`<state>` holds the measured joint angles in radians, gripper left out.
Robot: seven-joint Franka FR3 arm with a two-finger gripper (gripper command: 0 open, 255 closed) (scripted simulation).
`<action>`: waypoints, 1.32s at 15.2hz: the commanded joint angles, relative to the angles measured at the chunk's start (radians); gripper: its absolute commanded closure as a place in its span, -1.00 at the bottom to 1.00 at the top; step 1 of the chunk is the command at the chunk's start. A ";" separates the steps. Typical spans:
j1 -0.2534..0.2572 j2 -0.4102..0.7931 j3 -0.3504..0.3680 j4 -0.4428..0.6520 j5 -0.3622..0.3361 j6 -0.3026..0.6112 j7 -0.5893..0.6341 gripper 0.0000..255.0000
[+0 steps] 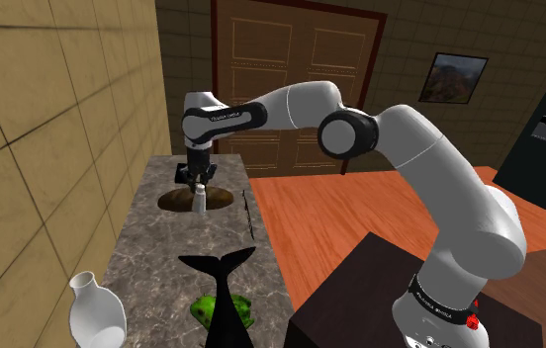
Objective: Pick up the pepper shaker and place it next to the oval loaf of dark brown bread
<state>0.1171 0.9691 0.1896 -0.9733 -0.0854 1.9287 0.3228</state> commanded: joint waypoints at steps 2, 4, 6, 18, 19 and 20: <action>0.001 0.023 -0.002 0.000 -0.002 0.023 -0.001 1.00; 0.001 0.035 -0.003 -0.005 -0.003 0.040 -0.002 1.00; 0.002 0.049 -0.004 -0.008 -0.004 0.057 -0.002 1.00; 0.007 0.148 -0.012 0.007 -0.010 0.140 -0.006 1.00; 0.008 0.157 -0.012 0.011 -0.011 0.146 -0.007 1.00; 0.008 0.167 -0.013 0.015 -0.011 0.152 -0.007 1.00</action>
<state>0.1252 1.1263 0.1774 -0.9630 -0.0962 2.0748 0.3163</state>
